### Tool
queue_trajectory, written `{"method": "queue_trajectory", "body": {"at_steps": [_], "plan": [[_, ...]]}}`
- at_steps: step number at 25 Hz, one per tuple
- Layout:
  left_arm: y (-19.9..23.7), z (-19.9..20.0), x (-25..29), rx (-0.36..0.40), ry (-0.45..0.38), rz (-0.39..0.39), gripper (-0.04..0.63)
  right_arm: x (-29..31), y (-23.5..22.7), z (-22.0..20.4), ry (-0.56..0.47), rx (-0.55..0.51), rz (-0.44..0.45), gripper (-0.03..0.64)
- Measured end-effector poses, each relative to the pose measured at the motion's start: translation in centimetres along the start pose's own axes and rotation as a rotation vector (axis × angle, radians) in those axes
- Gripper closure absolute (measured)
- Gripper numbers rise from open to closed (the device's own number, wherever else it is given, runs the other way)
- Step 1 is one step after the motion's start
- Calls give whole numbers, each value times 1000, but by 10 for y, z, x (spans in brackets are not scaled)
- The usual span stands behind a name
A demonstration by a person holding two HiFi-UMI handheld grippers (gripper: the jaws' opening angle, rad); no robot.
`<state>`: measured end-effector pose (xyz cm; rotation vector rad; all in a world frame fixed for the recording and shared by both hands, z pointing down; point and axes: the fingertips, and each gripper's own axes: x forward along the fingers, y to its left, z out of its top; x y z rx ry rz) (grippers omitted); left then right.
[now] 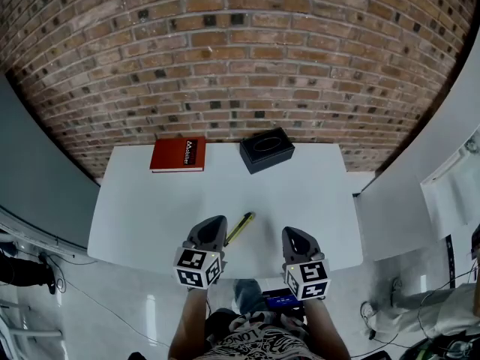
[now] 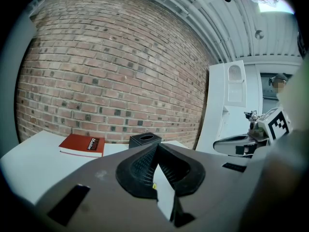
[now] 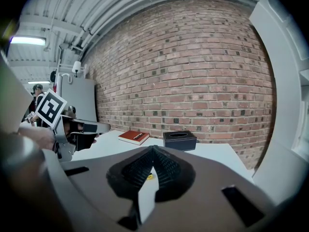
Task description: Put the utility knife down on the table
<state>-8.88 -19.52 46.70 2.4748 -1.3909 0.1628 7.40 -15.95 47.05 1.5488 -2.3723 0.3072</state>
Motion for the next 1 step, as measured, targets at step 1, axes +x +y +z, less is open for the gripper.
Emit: {"method": "queue_trajectory", "body": {"at_steps": [1], "plan": [[1,-1,1,-2,0,0,580,1,0,-1,1,0,0,617]]}}
